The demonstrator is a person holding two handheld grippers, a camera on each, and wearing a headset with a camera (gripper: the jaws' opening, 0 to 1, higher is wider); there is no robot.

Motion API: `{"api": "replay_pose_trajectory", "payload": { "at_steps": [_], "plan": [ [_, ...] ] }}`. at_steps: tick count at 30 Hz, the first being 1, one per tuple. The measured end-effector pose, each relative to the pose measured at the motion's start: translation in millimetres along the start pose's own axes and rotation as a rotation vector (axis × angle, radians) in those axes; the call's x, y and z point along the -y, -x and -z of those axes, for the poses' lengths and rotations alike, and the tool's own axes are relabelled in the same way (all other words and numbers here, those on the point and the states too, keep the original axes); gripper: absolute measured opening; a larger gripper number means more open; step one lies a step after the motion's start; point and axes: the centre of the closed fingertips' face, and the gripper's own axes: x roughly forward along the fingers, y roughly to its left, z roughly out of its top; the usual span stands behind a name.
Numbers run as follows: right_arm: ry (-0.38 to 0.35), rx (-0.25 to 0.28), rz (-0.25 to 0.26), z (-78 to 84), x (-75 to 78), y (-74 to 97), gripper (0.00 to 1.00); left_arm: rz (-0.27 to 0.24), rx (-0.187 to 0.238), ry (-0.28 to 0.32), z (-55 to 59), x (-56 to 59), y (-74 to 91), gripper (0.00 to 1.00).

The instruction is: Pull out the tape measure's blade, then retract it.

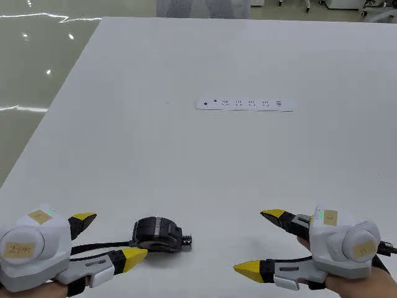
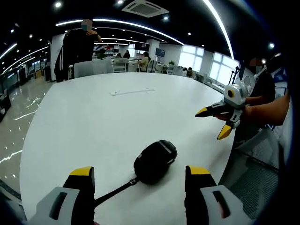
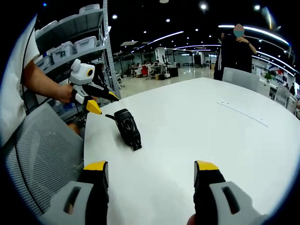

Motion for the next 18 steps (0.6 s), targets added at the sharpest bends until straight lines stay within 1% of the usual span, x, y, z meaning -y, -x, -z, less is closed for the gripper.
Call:
{"api": "replay_pose_trajectory", "payload": {
  "at_steps": [2, 4, 6, 7, 8, 9, 11, 12, 14, 16, 18],
  "plan": [
    [0.002, -0.004, 0.010, 2.4, 2.4, 3.7, 0.76, 0.012, -0.001, -0.022, 1.4, 2.4, 2.8, 0.76],
    [0.000, -0.006, 0.017, 3.2, 3.2, 7.7, 0.76, 0.018, 0.001, -0.029, 2.3, 4.2, 5.4, 0.77],
    [-0.004, -0.007, 0.024, 4.5, 4.7, 12.2, 0.77, 0.033, 0.007, -0.040, 2.8, 7.1, 8.7, 0.78],
    [-0.006, -0.010, 0.029, 6.5, 6.2, 14.8, 0.77, 0.038, 0.010, -0.054, 3.0, 8.5, 10.6, 0.78],
    [-0.005, -0.012, 0.033, 7.4, 6.9, 16.5, 0.78, 0.040, 0.003, -0.066, 4.3, 9.3, 11.5, 0.78],
    [-0.005, -0.012, 0.037, 8.3, 7.6, 18.1, 0.78, 0.042, 0.001, -0.066, 5.1, 9.4, 12.5, 0.78],
    [-0.011, -0.020, 0.045, 11.8, 9.7, 21.8, 0.79, 0.048, 0.006, -0.043, 5.2, 8.7, 15.8, 0.78],
    [-0.013, -0.020, 0.049, 12.9, 10.5, 24.5, 0.80, 0.048, 0.009, -0.046, 5.2, 8.0, 17.6, 0.79],
    [-0.016, -0.019, 0.058, 14.4, 13.0, 28.1, 0.81, 0.042, 0.003, -0.057, 6.9, 5.6, 19.3, 0.79],
    [-0.025, -0.018, 0.063, 14.2, 13.6, 33.5, 0.81, 0.046, 0.006, -0.054, 7.3, 4.0, 22.5, 0.80],
    [-0.023, -0.024, 0.073, 17.4, 15.9, 38.4, 0.81, 0.048, 0.006, -0.066, 8.2, 3.3, 24.6, 0.81]
  ]
}}
